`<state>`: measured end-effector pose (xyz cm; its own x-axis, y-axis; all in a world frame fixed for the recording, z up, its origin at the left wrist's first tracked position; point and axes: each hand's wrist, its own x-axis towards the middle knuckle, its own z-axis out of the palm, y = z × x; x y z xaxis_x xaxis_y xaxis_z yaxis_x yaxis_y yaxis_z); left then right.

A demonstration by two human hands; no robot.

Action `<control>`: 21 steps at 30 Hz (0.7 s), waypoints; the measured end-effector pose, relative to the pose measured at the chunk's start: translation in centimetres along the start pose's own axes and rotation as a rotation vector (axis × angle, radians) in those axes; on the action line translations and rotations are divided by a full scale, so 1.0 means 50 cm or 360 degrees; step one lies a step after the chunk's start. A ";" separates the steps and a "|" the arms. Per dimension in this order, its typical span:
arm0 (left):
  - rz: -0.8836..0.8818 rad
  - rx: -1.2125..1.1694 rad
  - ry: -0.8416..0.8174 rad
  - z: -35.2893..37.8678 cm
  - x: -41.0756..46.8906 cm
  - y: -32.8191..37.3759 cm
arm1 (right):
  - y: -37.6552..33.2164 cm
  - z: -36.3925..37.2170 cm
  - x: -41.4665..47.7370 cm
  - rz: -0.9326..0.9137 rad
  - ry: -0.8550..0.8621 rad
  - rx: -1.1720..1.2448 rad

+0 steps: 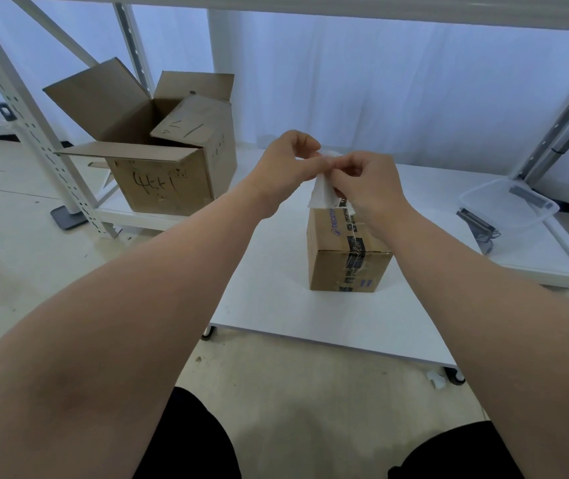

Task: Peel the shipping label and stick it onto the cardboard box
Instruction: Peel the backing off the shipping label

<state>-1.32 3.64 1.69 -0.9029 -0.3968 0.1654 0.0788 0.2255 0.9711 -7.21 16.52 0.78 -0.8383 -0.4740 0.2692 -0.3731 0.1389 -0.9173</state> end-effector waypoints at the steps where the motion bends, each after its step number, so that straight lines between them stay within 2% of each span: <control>1: -0.0038 -0.0042 -0.0015 -0.001 0.000 0.004 | -0.002 0.003 0.001 -0.0025 0.0032 -0.0047; 4: -0.0098 -0.0073 -0.0107 -0.006 -0.003 0.010 | -0.007 0.008 -0.001 -0.0097 0.0110 -0.0181; 10: -0.0070 0.0057 -0.0093 -0.012 -0.008 0.019 | -0.022 0.000 0.003 -0.0181 0.0166 -0.0234; 14: 0.0041 0.0004 -0.0029 -0.010 -0.007 0.028 | -0.035 -0.003 0.005 -0.0166 0.0204 -0.0109; 21: 0.0134 0.0209 -0.0009 -0.001 -0.007 0.025 | -0.031 -0.014 0.002 0.0009 0.0157 0.0194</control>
<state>-0.90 4.02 2.87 -0.8978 -0.3664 0.2442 0.0989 0.3726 0.9227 -7.01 16.85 2.43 -0.8776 -0.3849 0.2858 -0.3220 0.0318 -0.9462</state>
